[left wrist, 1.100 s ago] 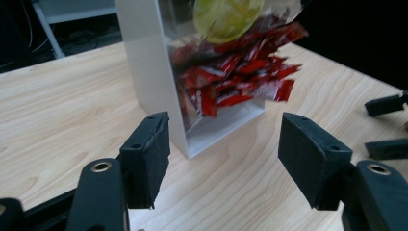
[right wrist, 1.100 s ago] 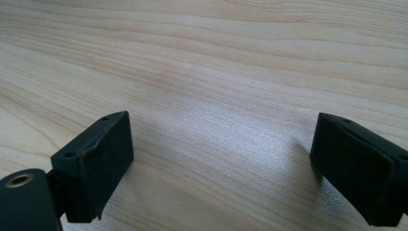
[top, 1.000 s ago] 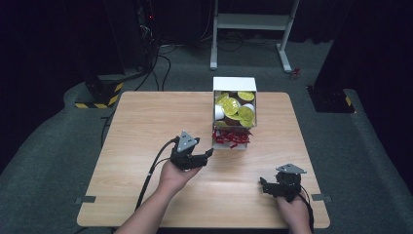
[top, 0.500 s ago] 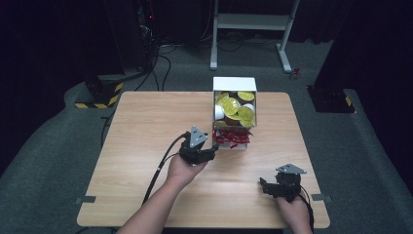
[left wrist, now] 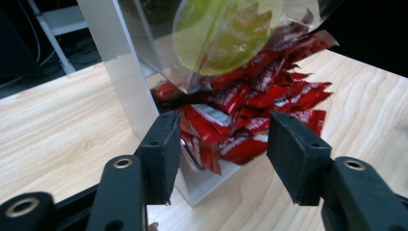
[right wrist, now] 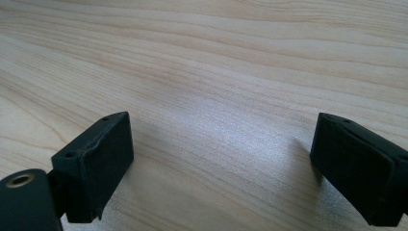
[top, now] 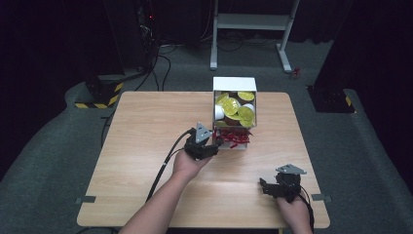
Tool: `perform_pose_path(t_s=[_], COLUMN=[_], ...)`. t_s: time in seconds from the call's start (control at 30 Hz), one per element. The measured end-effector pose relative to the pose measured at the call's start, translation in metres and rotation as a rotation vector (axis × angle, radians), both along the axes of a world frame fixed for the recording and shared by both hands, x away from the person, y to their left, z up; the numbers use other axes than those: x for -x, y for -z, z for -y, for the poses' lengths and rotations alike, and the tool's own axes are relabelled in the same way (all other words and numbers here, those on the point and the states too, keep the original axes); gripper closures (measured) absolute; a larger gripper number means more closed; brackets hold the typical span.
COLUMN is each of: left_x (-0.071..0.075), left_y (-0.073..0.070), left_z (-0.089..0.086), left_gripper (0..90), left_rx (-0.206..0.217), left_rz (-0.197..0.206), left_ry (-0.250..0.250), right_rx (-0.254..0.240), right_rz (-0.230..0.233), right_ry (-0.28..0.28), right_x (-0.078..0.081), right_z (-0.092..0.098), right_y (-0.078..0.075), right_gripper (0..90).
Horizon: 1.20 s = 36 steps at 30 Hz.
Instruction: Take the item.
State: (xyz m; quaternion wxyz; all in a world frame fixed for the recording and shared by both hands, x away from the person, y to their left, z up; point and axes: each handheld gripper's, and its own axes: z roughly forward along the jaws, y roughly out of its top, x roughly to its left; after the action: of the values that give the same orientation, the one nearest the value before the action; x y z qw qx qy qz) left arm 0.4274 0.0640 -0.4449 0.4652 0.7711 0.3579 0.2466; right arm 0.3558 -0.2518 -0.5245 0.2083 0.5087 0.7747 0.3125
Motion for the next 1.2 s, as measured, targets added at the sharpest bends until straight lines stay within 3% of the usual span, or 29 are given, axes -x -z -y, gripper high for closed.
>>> perform_pose_path(t_s=[0.13,0.43,1.07,1.2], left_x=[-0.0044,-0.0064,-0.0048,-0.0031], left_y=[0.0011,0.0043,0.0084,0.0079], left_z=[0.0014,0.0052,0.0061,0.0044], left_gripper=[50.8,57.0,71.1,73.6], left_rx=[0.000,-0.013,-0.041,-0.019], left_rz=[-0.012,0.013,0.026,0.024], left_ry=[0.001,-0.013,-0.020,-0.019], right_rx=[-0.001,-0.004,0.000,0.001], right_rz=[-0.001,-0.003,0.000,0.001], right_ry=[-0.003,-0.008,-0.021,-0.022], right_x=[0.0003,0.0008,0.0017,0.0015], right_z=[0.0000,0.0000,0.0001,0.0002], right_y=[0.0000,-0.0002,0.0001,0.0001], right_gripper=[7.8,7.8,7.8,7.7])
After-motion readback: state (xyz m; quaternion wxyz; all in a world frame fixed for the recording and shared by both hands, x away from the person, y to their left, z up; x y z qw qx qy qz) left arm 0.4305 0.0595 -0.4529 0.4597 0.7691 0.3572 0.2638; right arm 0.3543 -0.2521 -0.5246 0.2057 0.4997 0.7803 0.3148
